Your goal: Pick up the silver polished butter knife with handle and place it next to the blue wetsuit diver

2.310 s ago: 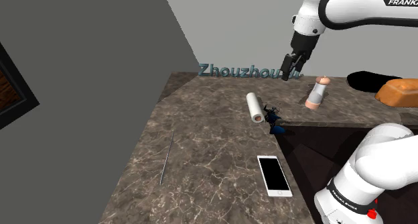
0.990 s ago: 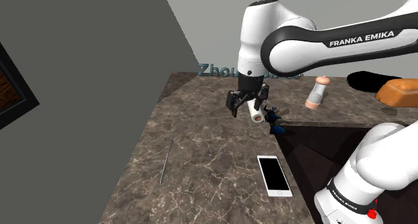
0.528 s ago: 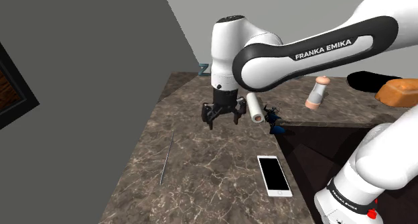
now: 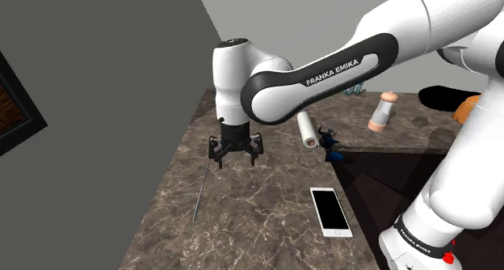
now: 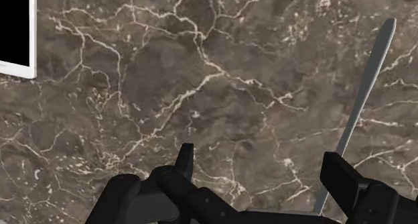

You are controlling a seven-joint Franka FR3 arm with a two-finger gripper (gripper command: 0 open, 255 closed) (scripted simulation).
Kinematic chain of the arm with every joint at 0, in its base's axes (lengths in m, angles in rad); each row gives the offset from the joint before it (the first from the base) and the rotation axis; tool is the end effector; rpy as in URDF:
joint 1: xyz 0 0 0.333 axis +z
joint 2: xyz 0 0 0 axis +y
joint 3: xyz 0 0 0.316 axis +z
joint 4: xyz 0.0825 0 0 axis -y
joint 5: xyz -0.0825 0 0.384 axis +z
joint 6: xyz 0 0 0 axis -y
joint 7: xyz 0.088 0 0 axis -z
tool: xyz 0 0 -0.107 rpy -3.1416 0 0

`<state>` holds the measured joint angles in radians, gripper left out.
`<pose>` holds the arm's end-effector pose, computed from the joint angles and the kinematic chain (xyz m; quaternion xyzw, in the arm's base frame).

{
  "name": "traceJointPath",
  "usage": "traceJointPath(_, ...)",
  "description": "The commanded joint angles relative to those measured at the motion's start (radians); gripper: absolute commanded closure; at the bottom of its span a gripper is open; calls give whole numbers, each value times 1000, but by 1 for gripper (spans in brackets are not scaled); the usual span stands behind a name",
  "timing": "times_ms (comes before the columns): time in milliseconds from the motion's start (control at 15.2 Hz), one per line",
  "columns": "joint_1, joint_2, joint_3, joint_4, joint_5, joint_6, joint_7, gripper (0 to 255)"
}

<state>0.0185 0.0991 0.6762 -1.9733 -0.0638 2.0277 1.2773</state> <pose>0.4456 0.3571 0.4283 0.9616 -0.2742 -0.0082 0.0078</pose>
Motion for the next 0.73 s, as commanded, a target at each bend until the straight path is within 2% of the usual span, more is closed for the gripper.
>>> traceJointPath(0,29,94,4,74,-53,1,88,0)
traceJointPath(462,184,402,-52,386,-192,-37,301,0)
traceJointPath(660,188,416,-60,365,-200,-4,306,0)
